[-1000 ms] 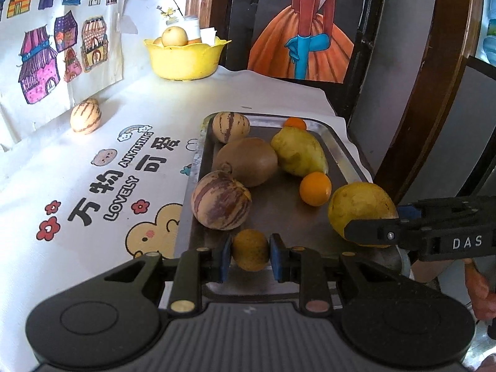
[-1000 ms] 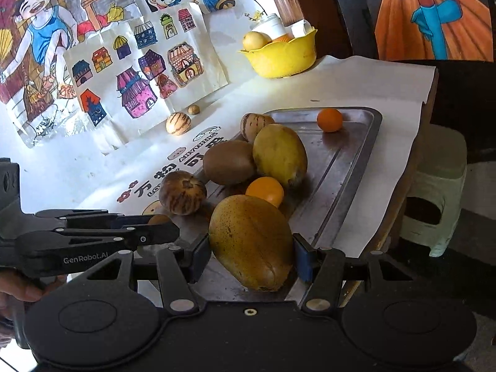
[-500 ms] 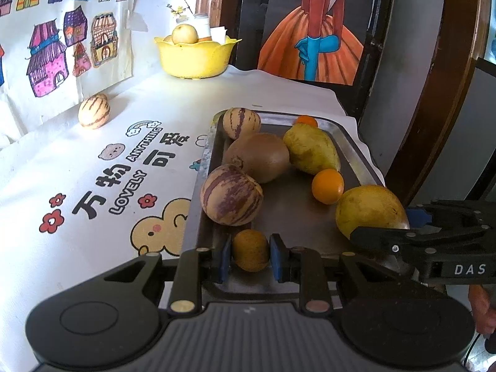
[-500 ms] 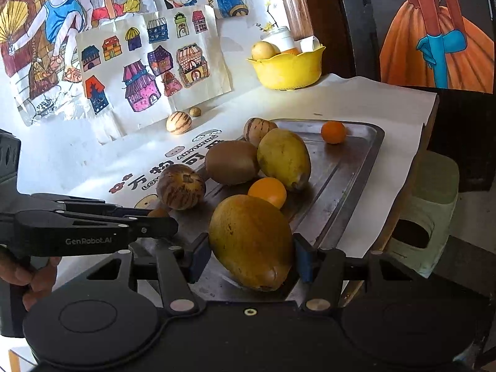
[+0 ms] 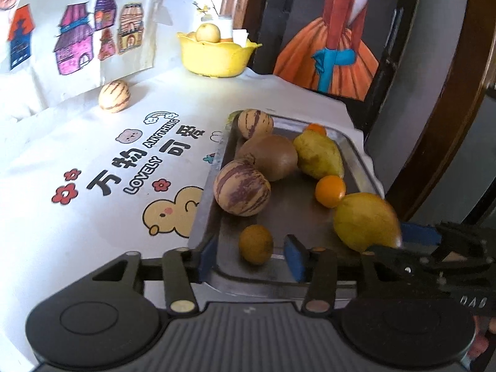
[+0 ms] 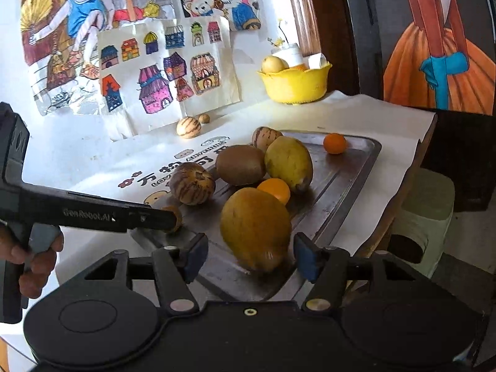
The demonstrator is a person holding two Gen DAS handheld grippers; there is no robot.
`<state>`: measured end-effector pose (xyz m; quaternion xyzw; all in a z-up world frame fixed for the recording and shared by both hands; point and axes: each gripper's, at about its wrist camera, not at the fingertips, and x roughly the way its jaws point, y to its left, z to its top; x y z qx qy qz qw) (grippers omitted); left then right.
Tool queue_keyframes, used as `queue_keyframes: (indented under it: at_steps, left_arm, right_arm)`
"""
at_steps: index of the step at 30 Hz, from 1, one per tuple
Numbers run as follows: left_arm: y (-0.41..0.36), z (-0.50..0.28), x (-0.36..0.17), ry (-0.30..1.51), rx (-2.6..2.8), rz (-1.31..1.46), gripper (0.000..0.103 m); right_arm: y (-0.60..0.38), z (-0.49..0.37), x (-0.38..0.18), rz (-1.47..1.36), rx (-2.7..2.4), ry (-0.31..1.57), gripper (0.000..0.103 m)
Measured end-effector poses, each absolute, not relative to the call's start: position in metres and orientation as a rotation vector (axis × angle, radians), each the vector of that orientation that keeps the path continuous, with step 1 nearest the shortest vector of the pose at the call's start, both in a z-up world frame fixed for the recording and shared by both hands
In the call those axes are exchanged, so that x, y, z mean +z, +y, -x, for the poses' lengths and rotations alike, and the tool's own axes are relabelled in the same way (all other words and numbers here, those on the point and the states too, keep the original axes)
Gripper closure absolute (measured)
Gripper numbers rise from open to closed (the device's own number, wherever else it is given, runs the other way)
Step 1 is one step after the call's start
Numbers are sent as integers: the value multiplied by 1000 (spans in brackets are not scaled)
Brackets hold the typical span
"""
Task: Organize fruits
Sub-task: 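Open the right tool to release the pear while the left releases the kiwi in the tray, then withdraw both open tools from the tray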
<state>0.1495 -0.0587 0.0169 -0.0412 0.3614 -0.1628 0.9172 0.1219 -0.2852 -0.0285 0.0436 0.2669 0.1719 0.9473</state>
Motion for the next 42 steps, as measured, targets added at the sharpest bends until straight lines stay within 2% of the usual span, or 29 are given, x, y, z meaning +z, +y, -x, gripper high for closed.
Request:
queue_keyframes:
  at_steps: [1, 4, 6, 10, 14, 20, 30, 42]
  left_arm:
    - [-58, -146, 19, 734, -333, 91, 41]
    - [-57, -134, 26, 691, -311, 96, 22]
    - [-54, -125, 30, 669, -299, 111, 16]
    - [-48, -113, 36, 655, -296, 131, 1]
    - [-43, -101, 39, 656, -299, 105, 1]
    - [-39, -91, 34, 717, -257, 23, 1]
    - [-25, -86, 32, 749, -191, -94, 1]
    - [12, -104, 40, 787, -101, -43, 0]
  right_arm:
    - [-285, -118, -28, -84, 347, 538, 28]
    - [-285, -108, -27, -73, 346, 525, 26]
    - [-286, -102, -27, -72, 345, 522, 23]
    - [-287, -87, -22, -60, 331, 512, 8]
    - [-288, -76, -16, -50, 299, 529, 1]
    - [-290, -68, -11, -20, 226, 601, 1]
    - [-287, -69, 3, 53, 159, 590, 1]
    - [-278, -91, 31, 72, 204, 561, 1]
